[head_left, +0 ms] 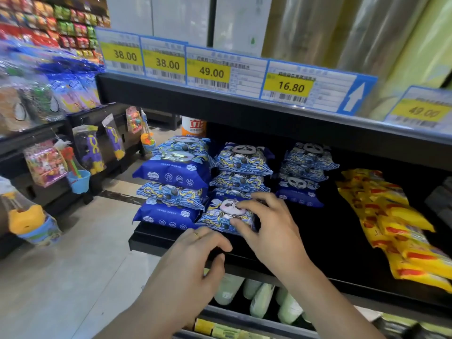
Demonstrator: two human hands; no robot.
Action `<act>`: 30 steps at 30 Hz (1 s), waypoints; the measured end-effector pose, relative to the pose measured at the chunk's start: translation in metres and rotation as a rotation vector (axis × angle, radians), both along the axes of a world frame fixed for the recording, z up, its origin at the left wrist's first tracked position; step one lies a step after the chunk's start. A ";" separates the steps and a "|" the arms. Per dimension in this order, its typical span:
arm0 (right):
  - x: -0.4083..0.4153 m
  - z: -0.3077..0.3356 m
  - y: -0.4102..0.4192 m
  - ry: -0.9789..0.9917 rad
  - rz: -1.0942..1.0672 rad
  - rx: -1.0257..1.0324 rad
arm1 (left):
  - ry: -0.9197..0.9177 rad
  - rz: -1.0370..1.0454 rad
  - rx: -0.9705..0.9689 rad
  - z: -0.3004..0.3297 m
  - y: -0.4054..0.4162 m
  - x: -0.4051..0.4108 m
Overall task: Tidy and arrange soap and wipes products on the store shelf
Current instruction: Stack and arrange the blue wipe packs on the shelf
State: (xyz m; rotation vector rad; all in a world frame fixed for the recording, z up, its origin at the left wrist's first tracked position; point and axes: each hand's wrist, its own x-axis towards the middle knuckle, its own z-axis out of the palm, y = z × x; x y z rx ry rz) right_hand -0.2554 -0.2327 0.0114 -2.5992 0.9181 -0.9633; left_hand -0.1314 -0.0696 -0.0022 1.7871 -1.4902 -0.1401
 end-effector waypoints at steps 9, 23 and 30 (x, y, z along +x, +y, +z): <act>-0.070 0.004 -0.036 -0.094 -0.152 -0.025 | 0.003 -0.118 -0.028 0.001 -0.036 -0.032; -0.072 0.011 -0.157 0.475 -0.225 0.179 | -0.366 -0.249 0.042 -0.023 -0.104 -0.088; -0.071 0.003 -0.152 0.290 -0.175 0.152 | -0.354 -0.245 0.022 -0.024 -0.104 -0.087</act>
